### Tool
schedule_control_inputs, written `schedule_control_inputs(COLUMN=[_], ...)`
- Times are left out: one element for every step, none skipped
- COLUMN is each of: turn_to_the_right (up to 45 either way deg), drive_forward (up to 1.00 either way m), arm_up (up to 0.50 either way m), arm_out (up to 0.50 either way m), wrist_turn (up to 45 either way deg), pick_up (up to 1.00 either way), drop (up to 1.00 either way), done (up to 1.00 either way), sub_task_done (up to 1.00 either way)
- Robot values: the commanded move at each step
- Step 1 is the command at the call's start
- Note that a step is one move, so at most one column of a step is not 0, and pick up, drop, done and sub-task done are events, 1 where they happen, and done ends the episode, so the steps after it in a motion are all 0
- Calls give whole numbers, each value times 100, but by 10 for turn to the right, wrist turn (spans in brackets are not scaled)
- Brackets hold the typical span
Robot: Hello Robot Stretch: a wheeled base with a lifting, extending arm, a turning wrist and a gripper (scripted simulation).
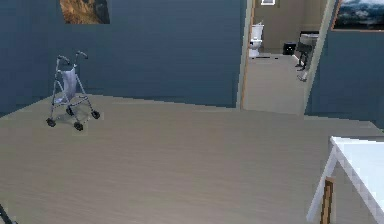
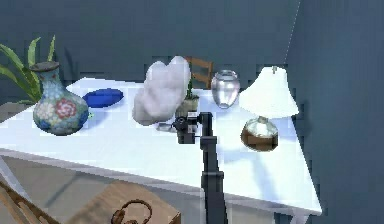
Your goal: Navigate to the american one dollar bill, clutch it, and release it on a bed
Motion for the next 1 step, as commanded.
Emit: schedule_control_inputs(turn_to_the_right=[0], drive_forward=[0], arm_up=[24], arm_out=[0], wrist_turn=[0], pick_up=[0], drop=[0], done=[0], sub_task_done=[0])
